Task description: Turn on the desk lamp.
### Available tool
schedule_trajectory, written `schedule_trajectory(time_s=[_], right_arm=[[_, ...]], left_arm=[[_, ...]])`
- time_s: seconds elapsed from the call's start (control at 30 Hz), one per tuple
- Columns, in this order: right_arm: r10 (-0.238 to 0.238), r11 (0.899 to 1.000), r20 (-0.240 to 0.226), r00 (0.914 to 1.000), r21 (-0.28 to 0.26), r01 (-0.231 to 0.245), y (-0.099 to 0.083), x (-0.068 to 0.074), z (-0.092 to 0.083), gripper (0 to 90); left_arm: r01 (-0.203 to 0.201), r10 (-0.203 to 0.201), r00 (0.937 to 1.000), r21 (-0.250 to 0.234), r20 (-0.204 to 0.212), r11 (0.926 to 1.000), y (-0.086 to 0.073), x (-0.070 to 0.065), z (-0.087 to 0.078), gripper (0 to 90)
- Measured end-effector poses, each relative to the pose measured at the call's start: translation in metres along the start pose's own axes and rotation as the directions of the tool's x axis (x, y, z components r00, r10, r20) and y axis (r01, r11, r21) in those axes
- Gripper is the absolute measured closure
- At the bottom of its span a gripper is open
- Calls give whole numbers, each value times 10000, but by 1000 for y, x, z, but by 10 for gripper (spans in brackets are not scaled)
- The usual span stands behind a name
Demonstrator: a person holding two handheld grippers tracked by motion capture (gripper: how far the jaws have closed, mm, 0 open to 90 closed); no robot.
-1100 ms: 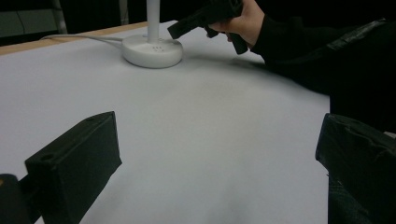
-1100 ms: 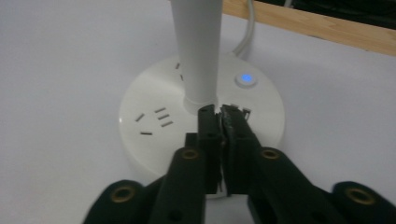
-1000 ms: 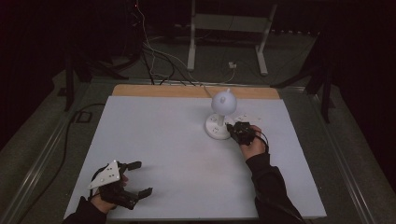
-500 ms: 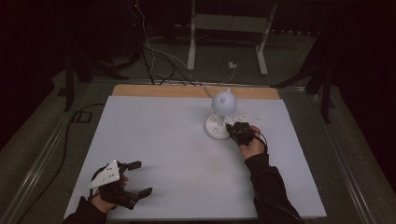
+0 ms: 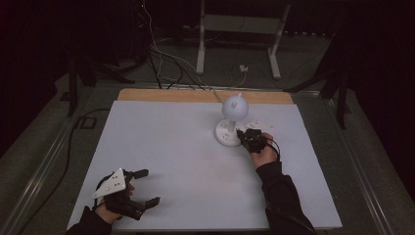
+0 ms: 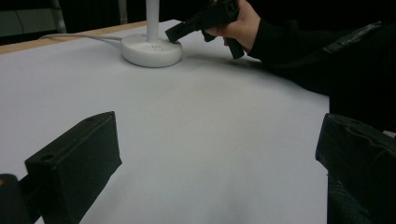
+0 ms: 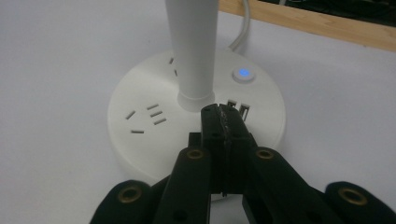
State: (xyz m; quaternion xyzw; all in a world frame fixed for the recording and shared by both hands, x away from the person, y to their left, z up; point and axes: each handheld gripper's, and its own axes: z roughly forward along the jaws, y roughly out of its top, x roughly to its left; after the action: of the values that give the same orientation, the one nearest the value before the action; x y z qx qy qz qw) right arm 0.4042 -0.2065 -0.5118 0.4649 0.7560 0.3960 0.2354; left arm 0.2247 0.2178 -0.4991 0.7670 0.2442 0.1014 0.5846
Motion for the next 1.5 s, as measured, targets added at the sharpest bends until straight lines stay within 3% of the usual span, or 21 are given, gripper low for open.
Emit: schedule_trajectory(time_s=[0.13,0.17,0.3,0.4,0.43,0.6,0.7,0.77,0.83,0.93,1.0,1.1,1.5], right_arm=[[-71,9999,63,10000,100,70,2,0,-1,900],[-272,9996,54,9996,83,271,2,2,-2,899],[-255,9996,-94,9996,-81,254,3,2,-5,835],[-419,9983,-206,9989,-422,410,6,3,-11,698],[-419,9983,-206,9989,-422,410,6,3,-11,698],[-481,9959,-400,9980,-779,449,10,4,-19,439],[-585,9947,-506,9970,-879,539,10,5,-21,378],[-695,9948,-562,9960,-781,650,11,5,-23,265],[-590,9963,-690,9959,-669,544,11,4,-23,259],[-129,9998,-910,9958,-137,117,13,1,-22,138],[-121,9998,-985,9951,-146,107,12,1,-23,132],[-453,9989,-1577,9864,-154,434,13,3,-28,4],[-720,9971,-2204,9728,-415,644,11,3,-50,0]], left_arm=[[-6,6,10000,5,-17,10000,0,0,-1,4],[2,-2,10000,-15,-25,10000,0,0,-1,4],[-4,5,10000,33,-61,10000,0,0,0,4],[0,0,10000,-8,-61,10000,0,1,-1,5],[1,-2,10000,-9,-66,10000,0,1,-1,5],[13,-13,10000,-8,-73,10000,0,1,-1,5],[-10,10,10000,16,-87,10000,0,1,-1,4],[12,-12,10000,-20,-94,10000,0,1,-1,4],[29,-29,10000,-16,-95,10000,0,1,-1,4],[13,-13,10000,-32,-87,10000,0,1,-1,4],[37,-38,9999,-16,-120,10000,0,1,-1,4],[30,-31,9999,-54,-121,10000,0,1,-1,4],[60,-61,9999,-69,-100,10000,0,2,-1,5]])
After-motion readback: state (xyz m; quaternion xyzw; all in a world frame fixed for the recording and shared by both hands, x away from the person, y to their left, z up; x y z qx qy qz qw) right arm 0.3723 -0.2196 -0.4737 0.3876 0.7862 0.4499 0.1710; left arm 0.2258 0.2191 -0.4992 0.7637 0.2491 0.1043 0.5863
